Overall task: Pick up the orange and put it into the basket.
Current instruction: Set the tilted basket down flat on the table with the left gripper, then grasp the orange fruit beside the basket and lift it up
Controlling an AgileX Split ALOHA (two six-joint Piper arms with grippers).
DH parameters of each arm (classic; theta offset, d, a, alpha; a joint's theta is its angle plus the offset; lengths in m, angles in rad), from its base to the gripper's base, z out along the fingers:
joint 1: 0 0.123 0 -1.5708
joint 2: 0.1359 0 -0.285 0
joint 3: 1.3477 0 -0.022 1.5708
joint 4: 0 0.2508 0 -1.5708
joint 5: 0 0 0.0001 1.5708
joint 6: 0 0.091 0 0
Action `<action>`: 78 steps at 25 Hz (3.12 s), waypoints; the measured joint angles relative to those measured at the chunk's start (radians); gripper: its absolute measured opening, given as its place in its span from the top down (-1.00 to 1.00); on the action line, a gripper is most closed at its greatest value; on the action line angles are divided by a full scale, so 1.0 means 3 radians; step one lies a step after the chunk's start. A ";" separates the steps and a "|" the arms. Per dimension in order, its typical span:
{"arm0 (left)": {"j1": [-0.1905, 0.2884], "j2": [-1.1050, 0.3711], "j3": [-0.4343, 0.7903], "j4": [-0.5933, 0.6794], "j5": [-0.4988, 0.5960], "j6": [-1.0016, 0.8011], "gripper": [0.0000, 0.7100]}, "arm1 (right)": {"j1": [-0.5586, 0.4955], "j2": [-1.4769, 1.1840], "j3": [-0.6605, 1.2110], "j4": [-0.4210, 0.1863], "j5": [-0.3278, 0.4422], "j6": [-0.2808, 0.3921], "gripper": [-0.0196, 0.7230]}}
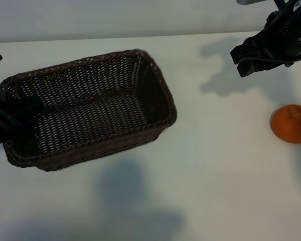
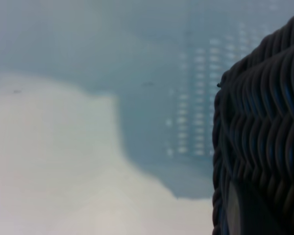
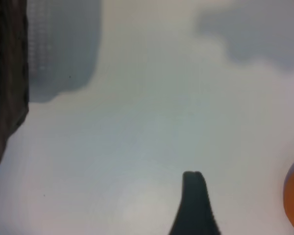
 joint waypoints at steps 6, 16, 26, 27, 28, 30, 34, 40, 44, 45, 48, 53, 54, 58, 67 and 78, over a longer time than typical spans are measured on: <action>0.0044 0.0040 -0.0311 -0.0386 0.0085 0.0499 0.57 | 0.0000 0.0000 0.0000 0.0000 0.0000 0.0000 -0.40; 0.0024 0.0641 -0.1076 -0.0393 0.0265 0.0534 0.57 | 0.0000 0.0000 0.0000 0.0003 0.0000 0.0000 -0.40; -0.0487 0.1376 -0.1697 -0.0230 0.0324 0.0557 0.57 | 0.0000 0.0000 0.0000 0.0003 0.0001 0.0000 -0.40; -0.0546 0.1442 -0.1766 -0.0215 0.0324 0.0557 0.57 | 0.0000 0.0000 0.0000 0.0003 0.0004 0.0000 -0.40; -0.0597 0.1503 -0.1832 -0.0203 0.0324 0.0557 0.57 | 0.0000 0.0000 0.0000 0.0003 0.0004 0.0000 -0.40; -0.0683 0.1606 -0.1950 -0.0190 0.0320 0.0557 0.57 | 0.0000 0.0000 0.0000 0.0003 0.0004 0.0000 -0.40; -0.0824 0.1820 -0.2154 -0.0187 0.0282 0.0457 0.57 | 0.0000 0.0000 0.0000 0.0003 0.0022 0.0000 -0.40; -0.0993 0.2049 -0.2216 -0.0176 0.0108 0.0315 0.57 | 0.0000 0.0000 0.0000 0.0003 0.0022 0.0000 -0.40; -0.1062 0.2170 -0.2216 -0.0180 0.0069 0.0301 0.57 | 0.0000 0.0000 0.0000 0.0003 0.0024 0.0000 -0.40; -0.1071 0.2193 -0.2216 -0.0180 0.0069 0.0301 0.57 | 0.0000 0.0000 0.0000 0.0003 0.0026 0.0000 -0.40; -0.1078 0.2249 -0.2216 -0.0177 0.0038 0.0301 0.57 | 0.0000 0.0000 0.0000 0.0003 0.0026 0.0000 -0.40; -0.1078 0.2319 -0.2216 -0.0193 -0.0003 0.0294 0.57 | 0.0000 0.0000 0.0000 0.0003 0.0026 0.0000 -0.40; -0.1078 0.2337 -0.2219 -0.0205 -0.0003 0.0291 0.57 | 0.0000 0.0000 0.0000 0.0003 0.0026 0.0000 -0.40; -0.1078 0.2371 -0.2217 -0.0267 0.0001 0.0284 0.57 | 0.0000 0.0000 0.0000 0.0003 0.0030 0.0000 -0.40; -0.1078 0.2372 -0.2223 -0.0284 0.0055 0.0276 0.36 | 0.0000 0.0000 0.0000 0.0003 0.0030 0.0000 -0.40; -0.1078 0.2150 -0.2230 -0.0053 0.0275 0.0263 -0.93 | 0.0000 0.0000 0.0000 0.0003 0.0034 0.0000 -0.40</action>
